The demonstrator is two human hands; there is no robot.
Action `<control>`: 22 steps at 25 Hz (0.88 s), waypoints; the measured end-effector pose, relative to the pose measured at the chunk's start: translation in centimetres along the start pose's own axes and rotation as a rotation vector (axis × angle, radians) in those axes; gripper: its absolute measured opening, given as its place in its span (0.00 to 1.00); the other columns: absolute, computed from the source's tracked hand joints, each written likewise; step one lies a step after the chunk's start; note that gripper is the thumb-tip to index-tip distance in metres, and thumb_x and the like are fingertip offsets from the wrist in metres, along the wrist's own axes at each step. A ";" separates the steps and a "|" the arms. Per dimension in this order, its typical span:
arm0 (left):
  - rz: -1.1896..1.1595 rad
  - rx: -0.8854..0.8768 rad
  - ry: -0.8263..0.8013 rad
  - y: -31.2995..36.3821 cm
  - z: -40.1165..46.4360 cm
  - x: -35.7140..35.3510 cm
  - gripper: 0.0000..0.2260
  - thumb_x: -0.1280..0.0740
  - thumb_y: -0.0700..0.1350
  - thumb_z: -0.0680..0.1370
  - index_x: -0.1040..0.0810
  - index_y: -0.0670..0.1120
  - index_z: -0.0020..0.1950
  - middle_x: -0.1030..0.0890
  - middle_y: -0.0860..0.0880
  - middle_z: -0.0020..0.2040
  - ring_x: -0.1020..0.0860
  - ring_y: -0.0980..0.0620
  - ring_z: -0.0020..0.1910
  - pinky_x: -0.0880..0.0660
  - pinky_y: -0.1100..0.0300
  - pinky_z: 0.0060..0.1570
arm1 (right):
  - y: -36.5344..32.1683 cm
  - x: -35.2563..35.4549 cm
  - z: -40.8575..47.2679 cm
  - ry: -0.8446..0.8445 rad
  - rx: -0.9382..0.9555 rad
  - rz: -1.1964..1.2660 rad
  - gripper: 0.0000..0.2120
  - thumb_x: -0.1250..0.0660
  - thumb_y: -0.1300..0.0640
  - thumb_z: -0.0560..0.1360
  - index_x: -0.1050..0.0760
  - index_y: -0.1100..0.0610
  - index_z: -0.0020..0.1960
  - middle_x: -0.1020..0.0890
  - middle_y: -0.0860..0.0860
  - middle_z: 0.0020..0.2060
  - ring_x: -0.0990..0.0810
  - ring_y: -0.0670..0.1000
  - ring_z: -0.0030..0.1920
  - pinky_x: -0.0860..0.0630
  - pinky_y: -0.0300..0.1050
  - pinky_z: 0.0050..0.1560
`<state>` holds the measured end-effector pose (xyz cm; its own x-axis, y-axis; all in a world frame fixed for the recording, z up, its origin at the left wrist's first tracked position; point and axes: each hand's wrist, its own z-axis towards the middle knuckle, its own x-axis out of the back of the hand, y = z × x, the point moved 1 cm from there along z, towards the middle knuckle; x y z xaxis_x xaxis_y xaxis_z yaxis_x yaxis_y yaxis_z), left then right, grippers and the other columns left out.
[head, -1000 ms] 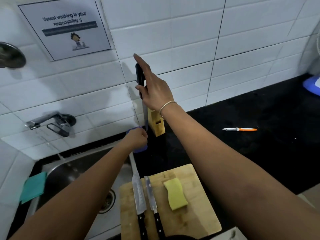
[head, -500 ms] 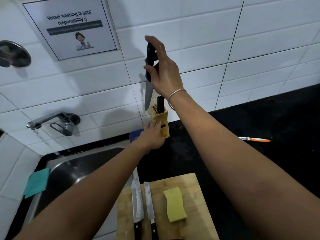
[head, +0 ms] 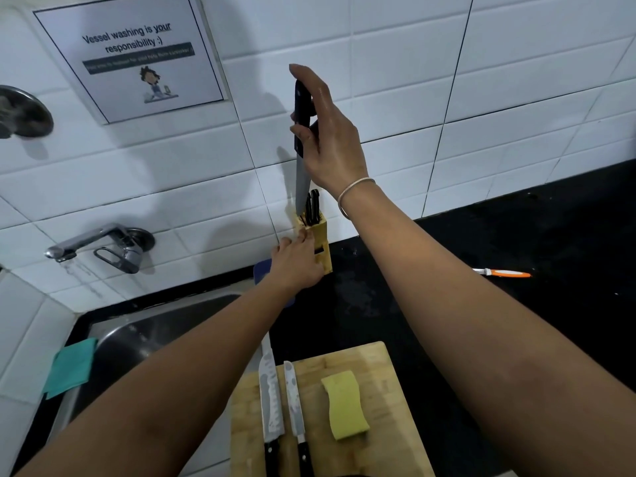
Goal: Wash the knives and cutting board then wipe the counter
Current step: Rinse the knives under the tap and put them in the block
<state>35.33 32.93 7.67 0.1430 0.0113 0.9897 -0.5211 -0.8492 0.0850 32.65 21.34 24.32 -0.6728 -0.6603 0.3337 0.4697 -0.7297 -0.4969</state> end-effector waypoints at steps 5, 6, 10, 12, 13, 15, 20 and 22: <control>-0.008 0.004 -0.102 -0.1 0.1 1.0 0.35 0.38 0.53 0.77 0.48 0.46 0.81 0.48 0.48 0.82 0.39 0.35 0.74 0.37 0.40 0.68 | 0.2 -0.2 -0.4 -0.032 0.008 -0.030 0.33 0.39 0.68 0.74 0.38 0.50 0.76 0.27 0.42 0.68 0.24 0.37 0.44 0.28 0.30 0.43; -0.010 0.005 -0.116 -0.2 0.0 1.1 0.36 0.38 0.53 0.77 0.49 0.46 0.81 0.49 0.48 0.82 0.40 0.35 0.74 0.38 0.39 0.69 | 0.2 -0.3 -0.4 -0.040 0.007 -0.034 0.33 0.39 0.68 0.74 0.38 0.50 0.76 0.26 0.42 0.67 0.25 0.37 0.43 0.28 0.31 0.43; -0.165 -0.034 -0.098 -0.6 -0.2 0.9 0.32 0.37 0.48 0.78 0.44 0.46 0.81 0.43 0.45 0.81 0.36 0.36 0.73 0.34 0.44 0.70 | 0.6 -1.1 -1.0 -0.060 0.008 -0.057 0.33 0.39 0.67 0.74 0.38 0.49 0.76 0.23 0.43 0.61 0.27 0.36 0.40 0.29 0.33 0.41; -0.544 0.063 0.022 -0.9 -0.5 0.6 0.27 0.38 0.41 0.78 0.35 0.46 0.78 0.30 0.42 0.74 0.24 0.43 0.63 0.24 0.54 0.60 | 0.8 -1.7 -1.2 -0.069 0.008 -0.082 0.32 0.38 0.65 0.74 0.39 0.47 0.75 0.22 0.42 0.57 0.26 0.40 0.40 0.28 0.36 0.40; -0.712 0.139 0.100 -1.2 -0.7 0.6 0.25 0.38 0.39 0.78 0.30 0.46 0.75 0.25 0.40 0.69 0.21 0.47 0.55 0.22 0.61 0.51 | 0.9 -2.1 -1.3 -0.083 0.008 -0.107 0.32 0.38 0.64 0.74 0.39 0.46 0.75 0.21 0.44 0.56 0.24 0.43 0.40 0.27 0.39 0.39; -0.883 0.265 0.218 -1.9 -1.0 0.9 0.22 0.39 0.37 0.77 0.24 0.44 0.70 0.21 0.41 0.65 0.19 0.48 0.52 0.23 0.63 0.50 | 1.8 -3.2 -1.9 -0.163 -0.005 -0.198 0.28 0.37 0.60 0.76 0.35 0.47 0.74 0.19 0.48 0.53 0.21 0.51 0.45 0.26 0.45 0.39; -0.956 0.344 0.188 -3.9 -0.9 1.7 0.21 0.38 0.37 0.76 0.23 0.44 0.69 0.21 0.44 0.66 0.21 0.48 0.57 0.24 0.58 0.57 | 5.2 -4.9 -4.2 -0.416 -0.164 -0.404 0.20 0.34 0.58 0.78 0.26 0.51 0.69 0.17 0.57 0.52 0.22 0.62 0.53 0.25 0.56 0.53; -0.959 0.353 0.167 -4.7 -0.7 1.8 0.21 0.38 0.38 0.76 0.23 0.44 0.69 0.22 0.44 0.67 0.23 0.46 0.64 0.27 0.50 0.67 | 5.5 -5.3 -4.1 -0.402 -0.187 -0.408 0.20 0.35 0.57 0.78 0.26 0.50 0.69 0.17 0.56 0.53 0.23 0.61 0.54 0.26 0.56 0.54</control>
<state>37.43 37.34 9.10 0.2354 0.8149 0.5297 0.0303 -0.5509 0.8340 36.45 21.57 16.59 -0.4916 -0.3751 0.7859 0.0859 -0.9190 -0.3849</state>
